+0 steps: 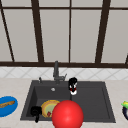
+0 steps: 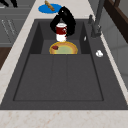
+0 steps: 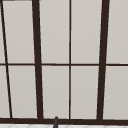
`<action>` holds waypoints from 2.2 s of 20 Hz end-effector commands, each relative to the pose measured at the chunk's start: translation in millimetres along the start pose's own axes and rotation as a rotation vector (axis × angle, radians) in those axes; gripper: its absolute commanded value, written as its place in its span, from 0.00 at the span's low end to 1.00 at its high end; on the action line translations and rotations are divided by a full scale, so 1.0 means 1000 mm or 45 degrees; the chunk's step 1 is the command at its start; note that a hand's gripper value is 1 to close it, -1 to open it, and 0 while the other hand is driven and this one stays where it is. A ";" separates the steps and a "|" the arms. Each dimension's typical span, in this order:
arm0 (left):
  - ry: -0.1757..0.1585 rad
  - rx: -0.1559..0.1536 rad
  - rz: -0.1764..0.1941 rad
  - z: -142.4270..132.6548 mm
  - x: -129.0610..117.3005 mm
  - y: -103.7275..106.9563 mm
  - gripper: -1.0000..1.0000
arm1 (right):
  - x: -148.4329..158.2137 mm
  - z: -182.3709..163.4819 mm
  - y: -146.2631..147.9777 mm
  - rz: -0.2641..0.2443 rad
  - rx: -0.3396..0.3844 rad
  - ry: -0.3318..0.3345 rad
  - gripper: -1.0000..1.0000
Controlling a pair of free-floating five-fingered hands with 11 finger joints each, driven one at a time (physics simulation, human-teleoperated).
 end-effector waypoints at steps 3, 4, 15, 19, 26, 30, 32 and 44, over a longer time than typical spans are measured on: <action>0.000 0.000 0.000 0.000 0.000 0.000 0.50 | -0.031 0.018 -0.002 -0.052 -0.020 0.021 1.00; 0.000 0.000 0.000 0.000 0.000 0.000 0.50 | -0.036 0.021 -0.002 -0.058 -0.013 0.032 1.00; 0.000 0.000 0.000 0.000 0.000 0.000 0.50 | -0.101 0.057 0.003 -0.036 -0.011 0.030 1.00; 0.000 0.000 0.000 0.000 0.000 0.000 0.50 | -0.126 0.070 0.007 -0.038 -0.013 0.029 1.00; 0.000 0.000 0.000 0.000 0.000 0.000 0.50 | -0.173 0.093 0.014 -0.037 -0.013 0.032 1.00; 0.000 0.000 0.000 0.000 0.000 0.000 0.50 | -0.199 0.105 0.019 -0.038 -0.011 0.037 1.00; 0.000 0.000 0.000 0.000 0.000 0.000 0.50 | -0.212 0.110 0.022 -0.041 -0.011 0.042 1.00; 0.000 0.000 0.000 0.000 0.000 0.000 0.50 | -0.296 0.131 0.035 -0.030 -0.010 0.036 1.00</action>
